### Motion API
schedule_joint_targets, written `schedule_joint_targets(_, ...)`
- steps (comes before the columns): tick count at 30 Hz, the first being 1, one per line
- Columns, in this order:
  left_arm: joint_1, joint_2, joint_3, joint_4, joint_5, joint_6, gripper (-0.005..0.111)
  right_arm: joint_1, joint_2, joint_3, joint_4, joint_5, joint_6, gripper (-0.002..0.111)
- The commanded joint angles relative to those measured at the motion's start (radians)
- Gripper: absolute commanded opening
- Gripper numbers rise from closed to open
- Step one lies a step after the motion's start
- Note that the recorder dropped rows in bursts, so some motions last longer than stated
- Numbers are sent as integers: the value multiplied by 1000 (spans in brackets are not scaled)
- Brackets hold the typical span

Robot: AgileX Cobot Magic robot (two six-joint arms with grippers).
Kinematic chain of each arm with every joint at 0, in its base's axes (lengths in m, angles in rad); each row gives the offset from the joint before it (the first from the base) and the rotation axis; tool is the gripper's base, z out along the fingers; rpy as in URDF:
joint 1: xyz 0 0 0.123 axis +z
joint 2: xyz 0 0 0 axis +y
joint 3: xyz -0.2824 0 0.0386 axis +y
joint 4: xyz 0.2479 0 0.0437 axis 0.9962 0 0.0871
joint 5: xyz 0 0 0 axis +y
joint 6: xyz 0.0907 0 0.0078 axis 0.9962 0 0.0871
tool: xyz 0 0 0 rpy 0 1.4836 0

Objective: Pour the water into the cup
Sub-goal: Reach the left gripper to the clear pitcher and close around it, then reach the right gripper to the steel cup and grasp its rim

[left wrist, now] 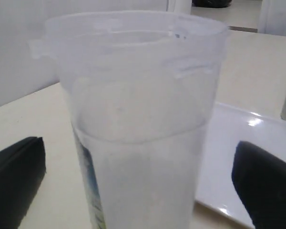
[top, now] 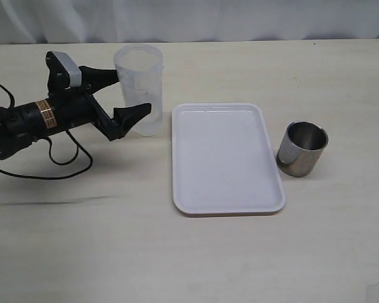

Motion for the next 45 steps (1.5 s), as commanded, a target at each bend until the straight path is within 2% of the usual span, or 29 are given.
schedule_joint_targets(1, -25, 55, -66, -41, -7, 2, 105, 3, 4, 4, 0, -6, 2, 77)
schedule_joint_targets(5, -67, 93, -129, -41, 3, 2, 105, 3, 5, 4, 0, -6, 2, 77)
schedule_joint_targets(8, -69, 110, -154, -43, 14, 5, 105, 3, 5, 4, -1, -6, 2, 77)
schedule_joint_targets(16, -69, 110, -154, -124, -14, 13, 105, 3, 5, 4, -4, 8, 2, 77)
schedule_joint_targets(27, -106, 110, -163, -132, -14, 20, 105, 3, 5, 4, -4, 16, 2, 77)
schedule_joint_targets(37, -106, 110, -163, -145, -14, 18, 103, 3, 5, 4, -4, 20, 2, 77)
schedule_joint_targets(40, -106, 110, -163, -145, -14, 18, 90, 3, 5, 4, -4, 25, 2, 77)
schedule_joint_targets(43, -107, 110, -163, -148, 4, 14, 64, 3, 5, 4, -4, 29, 2, 77)
schedule_joint_targets(45, -107, 110, -163, -142, 15, -15, 41, 3, 14, 4, -4, 32, 2, 77)
